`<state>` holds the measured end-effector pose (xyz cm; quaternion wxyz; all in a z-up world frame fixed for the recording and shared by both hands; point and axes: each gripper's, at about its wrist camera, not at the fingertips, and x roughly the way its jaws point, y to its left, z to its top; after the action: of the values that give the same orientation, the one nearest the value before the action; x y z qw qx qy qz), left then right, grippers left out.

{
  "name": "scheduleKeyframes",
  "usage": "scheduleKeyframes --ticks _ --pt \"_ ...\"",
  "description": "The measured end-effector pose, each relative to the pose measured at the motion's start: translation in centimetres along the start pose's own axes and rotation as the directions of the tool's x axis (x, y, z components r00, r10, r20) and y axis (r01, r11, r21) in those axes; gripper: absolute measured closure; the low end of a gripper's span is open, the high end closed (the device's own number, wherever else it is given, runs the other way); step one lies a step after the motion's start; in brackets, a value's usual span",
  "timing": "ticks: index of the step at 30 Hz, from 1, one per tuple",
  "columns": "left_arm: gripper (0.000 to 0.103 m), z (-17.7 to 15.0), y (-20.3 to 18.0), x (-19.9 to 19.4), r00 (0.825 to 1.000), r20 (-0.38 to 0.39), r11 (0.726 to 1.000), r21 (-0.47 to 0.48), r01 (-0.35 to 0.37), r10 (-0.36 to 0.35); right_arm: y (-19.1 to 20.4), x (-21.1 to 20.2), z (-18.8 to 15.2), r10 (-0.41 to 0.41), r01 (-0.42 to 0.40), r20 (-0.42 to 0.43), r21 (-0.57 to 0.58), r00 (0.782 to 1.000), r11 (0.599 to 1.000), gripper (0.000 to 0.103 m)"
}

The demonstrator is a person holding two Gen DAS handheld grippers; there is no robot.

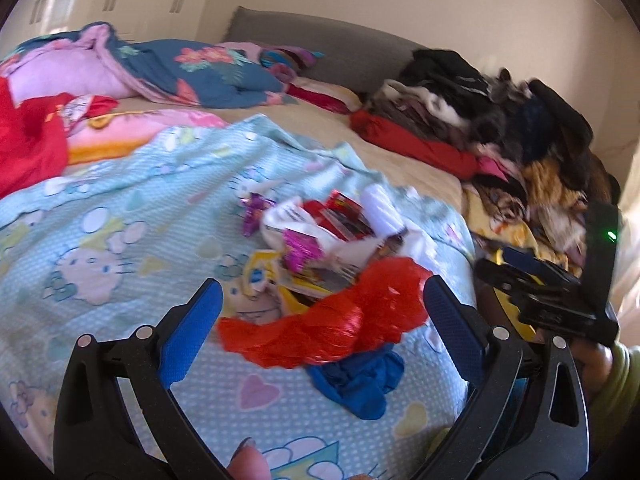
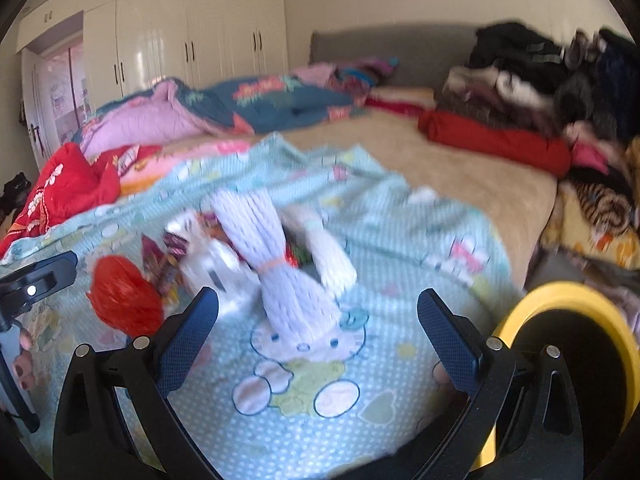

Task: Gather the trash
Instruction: 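Grasp the white mesh netting bundle with the right tool while the left tool grasps the red plastic bag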

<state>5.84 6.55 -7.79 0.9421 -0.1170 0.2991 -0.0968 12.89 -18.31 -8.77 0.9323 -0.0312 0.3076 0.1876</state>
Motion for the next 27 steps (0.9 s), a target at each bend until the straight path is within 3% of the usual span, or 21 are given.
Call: scheduleKeyframes --ticks 10,13,15,20,22,26,27 --pt "0.011 -1.3 -2.1 2.4 0.996 -0.084 0.989 0.147 0.022 -0.01 0.0 5.0 -0.7 0.06 -0.065 -0.189 -0.024 0.98 0.998 0.028" --pt "0.011 -1.6 -3.0 2.8 0.996 -0.094 0.98 0.199 0.007 0.012 0.4 6.1 -0.7 0.064 -0.073 -0.232 -0.03 0.971 0.997 0.04" --pt "0.011 -1.6 -3.6 3.1 0.995 -0.09 0.973 0.23 -0.025 0.047 0.4 6.7 -0.8 0.07 -0.079 -0.254 -0.024 0.965 0.997 0.054" --pt "0.011 -1.4 -4.4 4.5 0.987 -0.109 0.952 0.293 -0.084 0.121 0.1 7.0 -0.9 0.107 -0.112 -0.258 -0.006 0.96 0.994 0.072" --pt "0.018 -1.5 -4.4 5.1 0.982 -0.119 0.947 0.302 -0.107 0.149 -0.3 6.7 -0.9 0.119 -0.12 -0.245 0.01 0.962 0.993 0.074" --pt "0.041 -1.3 -3.3 5.4 0.977 -0.151 0.965 0.239 -0.11 0.149 -0.5 6.1 -0.9 0.118 -0.116 -0.227 0.024 0.967 0.993 0.077" --pt "0.042 -1.2 -3.1 5.2 0.978 -0.152 0.969 0.224 -0.105 0.141 -0.5 5.9 -0.9 0.116 -0.113 -0.219 0.027 0.969 0.993 0.077"
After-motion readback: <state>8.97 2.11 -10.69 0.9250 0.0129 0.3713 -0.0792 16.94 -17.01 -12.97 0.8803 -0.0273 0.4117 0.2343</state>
